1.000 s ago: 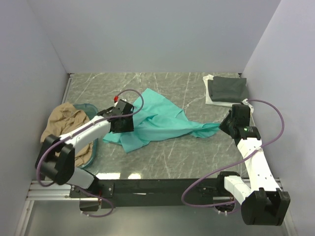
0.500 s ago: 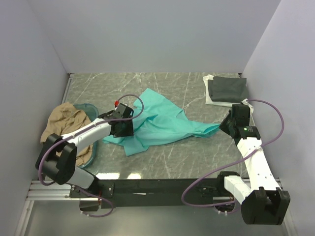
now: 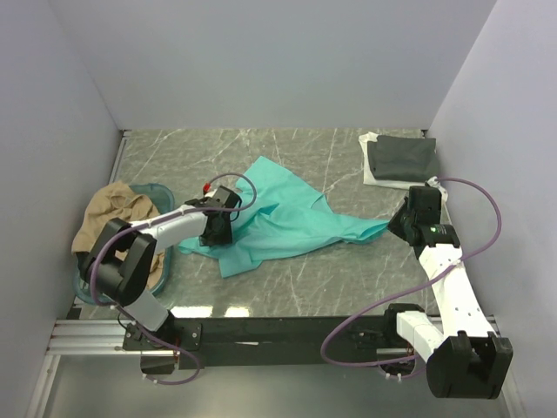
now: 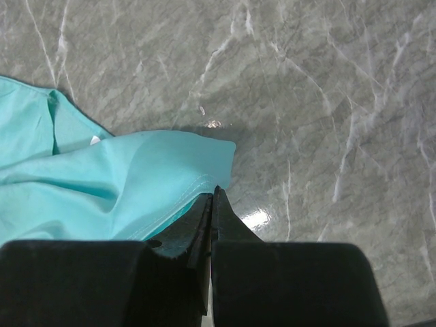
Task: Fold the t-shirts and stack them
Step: Flatten the tshirt out
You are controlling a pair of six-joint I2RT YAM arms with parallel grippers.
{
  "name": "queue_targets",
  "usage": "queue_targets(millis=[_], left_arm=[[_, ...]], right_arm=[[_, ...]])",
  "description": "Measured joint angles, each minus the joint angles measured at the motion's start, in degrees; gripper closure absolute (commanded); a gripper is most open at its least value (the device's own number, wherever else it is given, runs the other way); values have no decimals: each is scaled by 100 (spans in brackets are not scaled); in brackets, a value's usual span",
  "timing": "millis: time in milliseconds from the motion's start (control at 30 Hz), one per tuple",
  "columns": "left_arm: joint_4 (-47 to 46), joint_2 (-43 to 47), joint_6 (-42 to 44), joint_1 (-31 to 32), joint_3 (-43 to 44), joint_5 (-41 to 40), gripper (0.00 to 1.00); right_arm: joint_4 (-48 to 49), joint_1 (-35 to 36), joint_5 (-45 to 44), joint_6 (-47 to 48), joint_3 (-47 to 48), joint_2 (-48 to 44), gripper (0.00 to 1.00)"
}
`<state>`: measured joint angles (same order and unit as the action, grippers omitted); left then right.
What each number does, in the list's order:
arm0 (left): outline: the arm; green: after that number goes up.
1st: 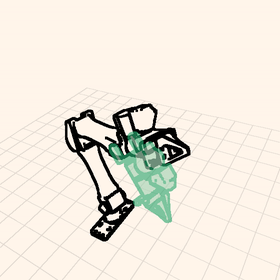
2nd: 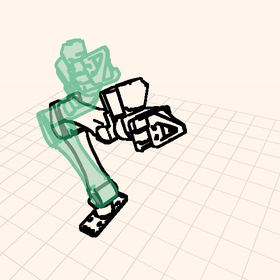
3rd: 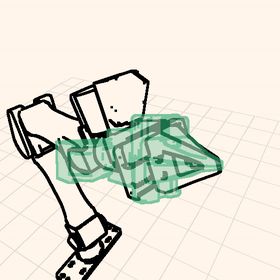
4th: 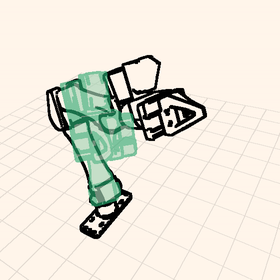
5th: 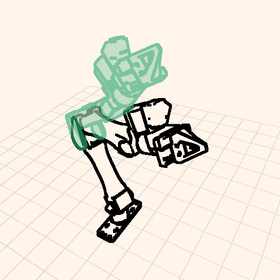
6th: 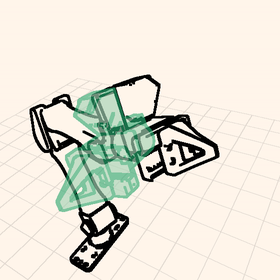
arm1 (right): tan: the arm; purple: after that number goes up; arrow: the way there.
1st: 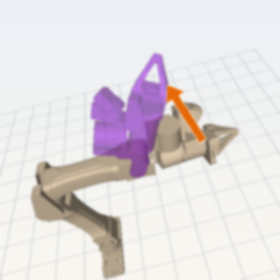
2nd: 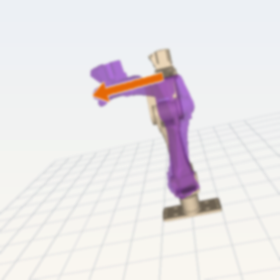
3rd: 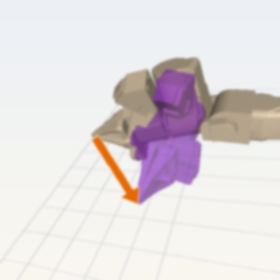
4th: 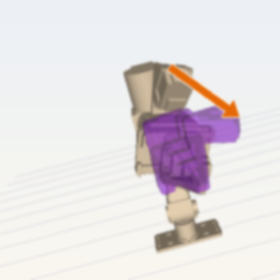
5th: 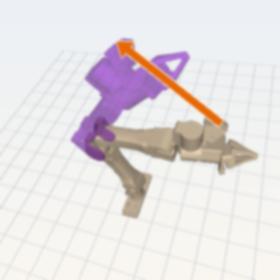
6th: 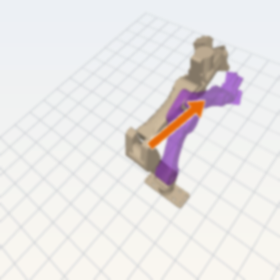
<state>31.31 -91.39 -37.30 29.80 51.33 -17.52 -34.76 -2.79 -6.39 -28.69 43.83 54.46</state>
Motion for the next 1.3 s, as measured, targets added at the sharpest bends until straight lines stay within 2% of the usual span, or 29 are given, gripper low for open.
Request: queue_targets(millis=[33, 133, 233, 267, 300, 733, 900, 1000, 1100, 1133, 1200, 1300], left_arm=[[-7, -22, 2, 0, 28, -46, 52], [-7, -79, -4, -4, 118, -144, 71], [74, -83, 11, -22, 221, -251, 83], [103, -83, 15, -33, 269, -286, 94], [138, -79, 11, -50, 326, -315, 98], [254, 17, 501, -992, 1211, -372, 99], [63, -487, 732, -1453, 1788, -260, 99], [-57, -929, 876, -1696, 2050, -101, 89], [-31, -1276, 979, -1751, 2315, 17, 63], [-15, -1364, 992, -1746, 2406, 35, 42], [-24, -1421, 1021, -1742, 2483, 59, 19], [-15, -1290, 940, -1733, 2444, 57, 14]], right_arm=[[-2, 0, 0, 0, -4, 0, 100], [-2, 0, 0, 0, -4, 0, 100], [-2, 0, -15, 2, -4, 0, 100], [-2, 0, -33, 2, -4, 0, 100], [-4, 0, -50, 2, -4, 0, 100], [-96, 0, -367, 7, -2, -22, 100], [-111, 0, -376, 7, -2, -87, 100], [-120, 0, -372, 7, -2, -109, 100], [-131, 0, -367, 7, -2, -125, 100], [-131, 0, -367, 7, -2, -127, 100], [-133, 0, -363, 7, -2, -140, 100], [-131, 0, -352, 7, -4, -175, 100]])
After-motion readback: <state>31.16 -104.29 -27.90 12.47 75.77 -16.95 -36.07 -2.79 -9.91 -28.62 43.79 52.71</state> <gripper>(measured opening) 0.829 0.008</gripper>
